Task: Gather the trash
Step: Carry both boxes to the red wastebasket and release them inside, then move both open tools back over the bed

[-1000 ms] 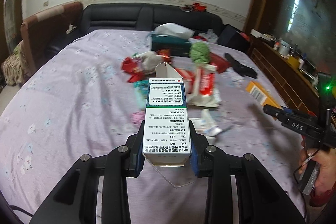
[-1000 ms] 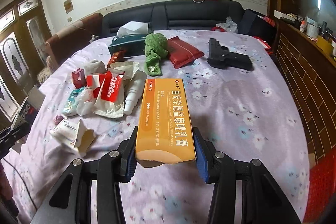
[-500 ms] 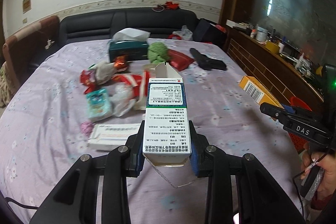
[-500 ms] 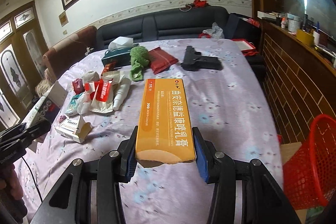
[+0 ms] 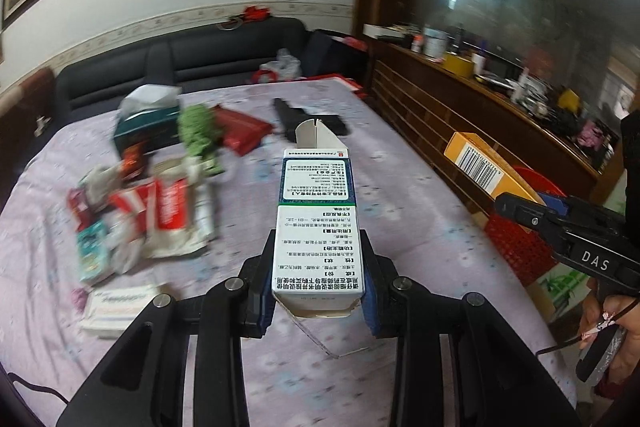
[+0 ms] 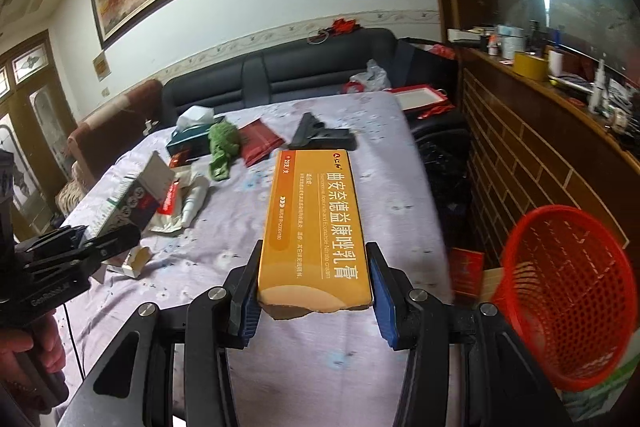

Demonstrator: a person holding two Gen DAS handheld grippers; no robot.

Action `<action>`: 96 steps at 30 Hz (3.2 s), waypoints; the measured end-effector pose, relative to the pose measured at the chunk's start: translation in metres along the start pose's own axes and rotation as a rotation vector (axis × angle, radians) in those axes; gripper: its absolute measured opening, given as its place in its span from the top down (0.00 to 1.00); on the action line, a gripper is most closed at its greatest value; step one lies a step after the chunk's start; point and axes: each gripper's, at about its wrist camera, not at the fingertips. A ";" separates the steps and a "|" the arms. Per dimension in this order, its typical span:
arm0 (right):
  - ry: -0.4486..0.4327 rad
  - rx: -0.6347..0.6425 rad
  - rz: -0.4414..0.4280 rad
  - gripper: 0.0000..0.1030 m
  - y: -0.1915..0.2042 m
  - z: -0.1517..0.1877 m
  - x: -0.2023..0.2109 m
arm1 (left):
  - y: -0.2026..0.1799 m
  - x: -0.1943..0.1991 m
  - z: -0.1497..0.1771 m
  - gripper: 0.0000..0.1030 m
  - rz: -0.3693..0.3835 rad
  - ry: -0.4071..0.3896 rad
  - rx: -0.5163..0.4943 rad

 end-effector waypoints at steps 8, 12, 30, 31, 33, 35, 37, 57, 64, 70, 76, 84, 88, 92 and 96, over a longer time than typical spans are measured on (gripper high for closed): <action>-0.030 -0.060 0.079 0.51 -0.058 -0.004 0.030 | -0.057 -0.028 -0.025 0.68 0.102 0.005 -0.107; -0.046 -0.094 0.138 0.51 -0.092 -0.004 0.047 | -0.086 -0.040 -0.038 0.68 0.161 0.006 -0.148; -0.063 -0.262 0.280 0.51 -0.203 0.009 0.093 | -0.224 -0.092 -0.076 0.68 0.356 0.047 -0.321; -0.063 -0.270 0.284 0.51 -0.208 0.010 0.095 | -0.230 -0.094 -0.077 0.68 0.362 0.050 -0.326; -0.060 -0.282 0.295 0.51 -0.216 0.012 0.096 | -0.240 -0.099 -0.079 0.68 0.371 0.052 -0.337; -0.056 -0.296 0.299 0.50 -0.222 0.012 0.096 | -0.249 -0.105 -0.081 0.68 0.378 0.056 -0.342; -0.047 -0.312 0.296 0.50 -0.230 0.013 0.094 | -0.256 -0.113 -0.082 0.68 0.381 0.061 -0.343; -0.073 -0.349 0.333 0.36 -0.232 0.010 0.095 | -0.243 -0.104 -0.073 0.18 0.315 0.005 -0.306; -0.108 -0.304 0.294 0.17 -0.198 0.006 0.093 | -0.198 -0.073 -0.059 0.10 0.188 -0.053 -0.285; -0.125 -0.287 0.246 0.00 -0.171 0.006 0.083 | -0.151 -0.050 -0.042 0.09 0.095 -0.071 -0.220; -0.159 -0.261 0.225 0.00 -0.142 0.011 0.077 | -0.111 -0.026 -0.025 0.08 0.011 -0.098 -0.155; -0.205 -0.161 0.198 0.00 -0.097 0.016 0.071 | -0.039 0.006 0.015 0.07 -0.090 -0.083 -0.013; -0.187 -0.115 0.148 0.00 -0.072 0.015 0.059 | 0.003 0.020 0.041 0.07 -0.163 -0.062 0.057; -0.167 -0.074 0.105 0.00 -0.045 0.015 0.044 | 0.052 0.041 0.070 0.07 -0.246 -0.041 0.142; -0.143 -0.031 0.059 0.00 -0.016 0.014 0.027 | 0.097 0.058 0.095 0.07 -0.330 -0.017 0.221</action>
Point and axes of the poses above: each gripper's, at about its wrist camera, not at the fingertips, and x roughly against the way its jaws point, y to its left, z to its underside, and after that the axes turned 10 degrees about -x, right-handed
